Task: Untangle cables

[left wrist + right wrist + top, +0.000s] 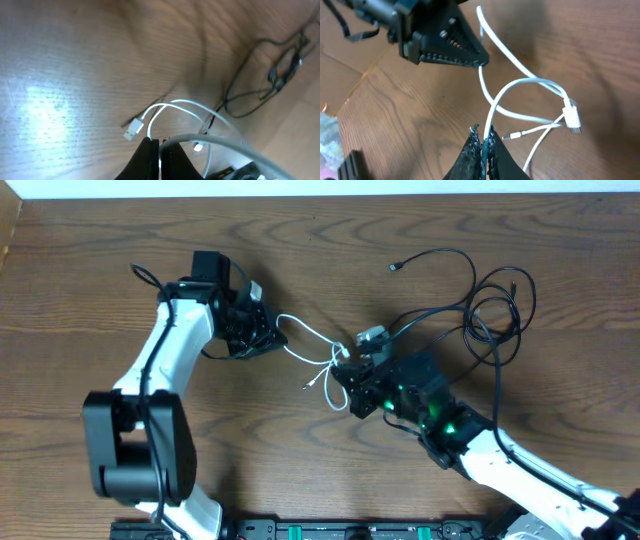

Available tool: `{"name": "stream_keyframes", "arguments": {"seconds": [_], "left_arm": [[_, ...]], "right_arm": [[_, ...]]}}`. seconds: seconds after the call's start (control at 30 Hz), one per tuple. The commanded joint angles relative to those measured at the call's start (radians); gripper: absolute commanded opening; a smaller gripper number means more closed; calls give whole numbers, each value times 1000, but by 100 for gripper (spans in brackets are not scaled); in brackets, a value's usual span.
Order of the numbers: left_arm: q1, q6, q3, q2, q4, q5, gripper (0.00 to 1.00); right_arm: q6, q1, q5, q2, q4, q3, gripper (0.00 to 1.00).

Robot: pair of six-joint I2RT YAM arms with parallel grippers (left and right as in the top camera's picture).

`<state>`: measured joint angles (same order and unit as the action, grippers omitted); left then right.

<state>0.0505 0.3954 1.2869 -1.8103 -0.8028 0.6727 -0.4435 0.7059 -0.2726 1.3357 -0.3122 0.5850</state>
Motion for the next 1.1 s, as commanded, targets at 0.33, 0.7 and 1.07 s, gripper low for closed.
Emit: {"name": "stream_keyframes", "arguments": {"seconds": [0.33, 0.7, 1.07], "left_arm": [[0, 142, -7, -61, -31, -13, 8], [1, 150, -105, -61, -52, -64, 8], [11, 175, -118, -61, -52, -56, 8]], "right_arm": [[18, 16, 74, 124, -11, 3, 7], [-430, 16, 80, 142, -10, 3, 18], [-650, 15, 79, 142, 86, 3, 37]]}}
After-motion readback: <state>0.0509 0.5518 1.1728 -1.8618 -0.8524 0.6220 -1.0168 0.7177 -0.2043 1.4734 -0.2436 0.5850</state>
